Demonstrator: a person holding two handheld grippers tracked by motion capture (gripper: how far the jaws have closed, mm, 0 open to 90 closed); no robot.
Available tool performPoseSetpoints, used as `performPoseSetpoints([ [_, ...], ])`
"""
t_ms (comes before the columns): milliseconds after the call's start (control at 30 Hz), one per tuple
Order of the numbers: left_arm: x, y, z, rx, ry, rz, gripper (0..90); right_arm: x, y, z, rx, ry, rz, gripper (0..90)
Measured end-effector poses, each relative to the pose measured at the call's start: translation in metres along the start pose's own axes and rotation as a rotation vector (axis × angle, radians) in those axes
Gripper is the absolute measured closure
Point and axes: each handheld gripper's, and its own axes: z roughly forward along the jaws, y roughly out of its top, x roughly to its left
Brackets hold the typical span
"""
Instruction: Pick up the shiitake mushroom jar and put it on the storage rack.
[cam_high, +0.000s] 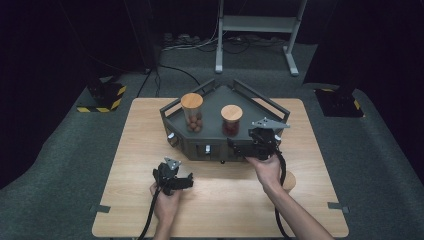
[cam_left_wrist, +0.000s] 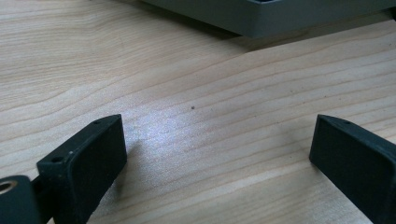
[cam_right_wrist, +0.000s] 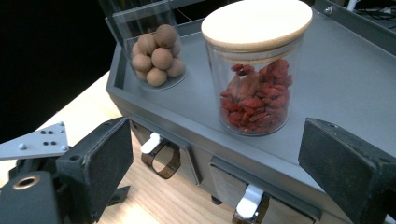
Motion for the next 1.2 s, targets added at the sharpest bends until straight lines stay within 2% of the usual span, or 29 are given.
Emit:
performPoseSetpoints([
  [167,0.0,0.0,0.0,0.0,0.0,-0.001,3.8,0.002,-0.003,-0.005,-0.002,0.007,-0.006,9.4],
  [767,0.0,0.0,0.0,-0.001,0.0,-0.002,3.8,0.003,-0.012,-0.017,-0.025,0.08,0.011,9.4],
  [1200,0.0,0.0,0.0,-0.002,0.0,-0.003,3.8,-0.007,-0.018,-0.024,-0.026,0.055,0.011,9.4],
])
